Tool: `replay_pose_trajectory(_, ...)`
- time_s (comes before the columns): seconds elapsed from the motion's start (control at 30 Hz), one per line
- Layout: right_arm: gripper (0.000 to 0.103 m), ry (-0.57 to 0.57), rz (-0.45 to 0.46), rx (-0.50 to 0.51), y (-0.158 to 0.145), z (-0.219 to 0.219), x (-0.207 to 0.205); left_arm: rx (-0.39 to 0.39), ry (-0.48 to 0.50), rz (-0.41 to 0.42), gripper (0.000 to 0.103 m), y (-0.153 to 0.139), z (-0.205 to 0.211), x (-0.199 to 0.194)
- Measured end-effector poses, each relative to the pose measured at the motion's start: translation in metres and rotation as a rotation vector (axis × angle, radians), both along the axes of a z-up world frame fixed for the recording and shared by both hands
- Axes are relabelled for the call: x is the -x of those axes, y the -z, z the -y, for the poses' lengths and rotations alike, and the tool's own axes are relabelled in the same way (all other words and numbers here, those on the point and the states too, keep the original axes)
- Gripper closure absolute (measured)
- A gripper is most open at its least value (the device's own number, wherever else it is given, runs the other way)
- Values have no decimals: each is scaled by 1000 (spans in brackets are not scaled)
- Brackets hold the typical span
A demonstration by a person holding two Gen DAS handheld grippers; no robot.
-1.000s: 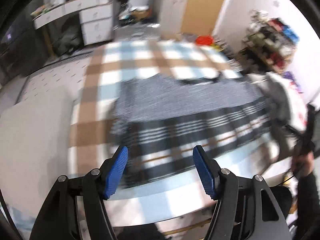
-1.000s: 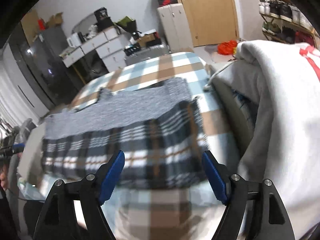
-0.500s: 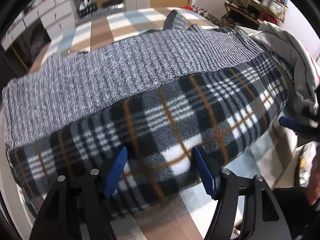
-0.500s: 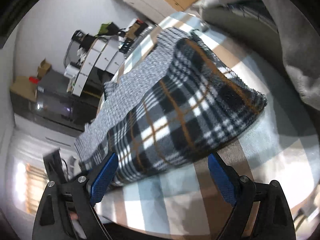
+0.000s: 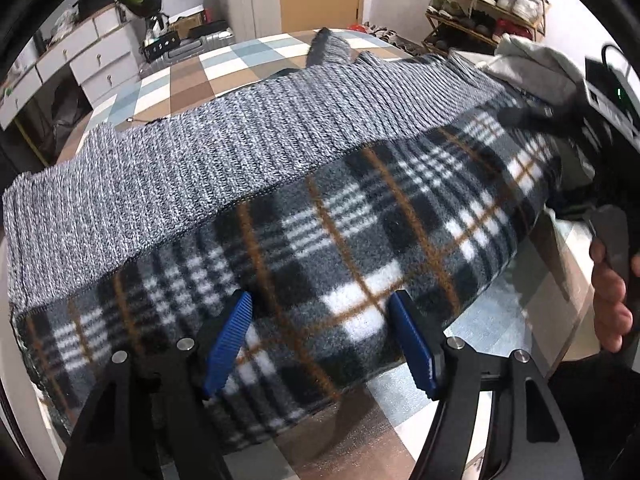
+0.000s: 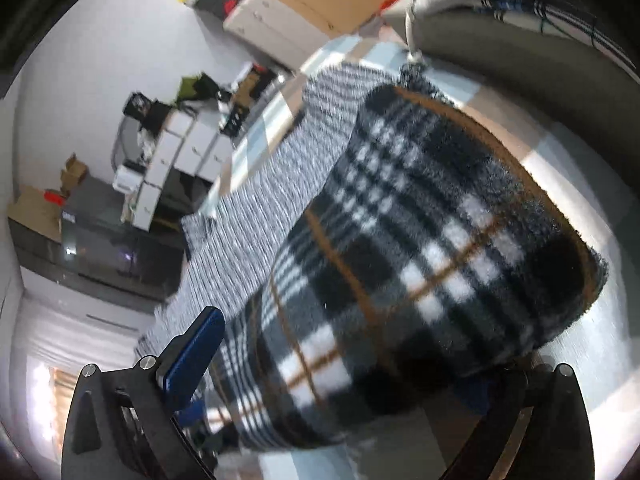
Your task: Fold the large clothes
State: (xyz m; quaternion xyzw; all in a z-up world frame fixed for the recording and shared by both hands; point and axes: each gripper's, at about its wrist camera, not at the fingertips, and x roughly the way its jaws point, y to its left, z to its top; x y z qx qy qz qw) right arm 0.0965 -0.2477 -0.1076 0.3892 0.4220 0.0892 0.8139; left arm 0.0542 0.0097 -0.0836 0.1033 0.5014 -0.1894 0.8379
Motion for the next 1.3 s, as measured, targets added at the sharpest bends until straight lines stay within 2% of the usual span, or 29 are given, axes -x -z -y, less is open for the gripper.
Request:
replay_pose_trajectory(0.1,3,-26,71,46,-12,-4,3,-7,7,-2,36,0,2,3)
replay_pose_trajectory(0.2,4,-88,209,130,-40,-18,12,-1,4,-11,36,-1,1,2)
replay_pose_trajectory(0.27,4,-177,338,203,-58,-35,20,-3,2,-7,36,-1,1,2)
replay_pose_trajectory(0.3,4,-209,337,276,-61,-45,20,-6,2,-1,36,-1,1,4)
replay_pose_trajectory(0.37,4,-214,264,371,-53,-53,15,-9,3,6,36,0,1,5)
replay_pose_trajectory(0.4,4,-202,221,364,-45,-51,12,-9,2,7,36,0,1,6)
replay_pose_trajectory(0.53,7,-115,22,228,-14,-25,3,2,1,-1,36,-1,-1,5)
replay_pose_trajectory(0.6,10,-90,-37,202,-5,-18,-1,-1,1,0,36,-2,-1,5)
replay_pose_trajectory(0.8,12,-62,-68,257,-19,-18,-24,-6,2,7,36,-2,-2,5)
replay_pose_trajectory(0.9,27,-11,-16,254,-28,-19,-22,0,3,3,36,-2,-4,3)
replay_pose_trajectory(1.03,66,-31,120,348,-32,-30,-3,-4,8,8,36,-3,-3,4)
replay_pose_trajectory(1.13,69,-90,215,380,-48,-36,8,-9,16,6,36,-4,-3,4)
replay_pose_trajectory(1.23,69,-174,317,454,-58,-49,19,19,7,-16,36,-7,-6,0)
replay_pose_trajectory(1.3,66,-193,296,480,-53,-51,17,43,-3,-27,36,-9,-9,-2)
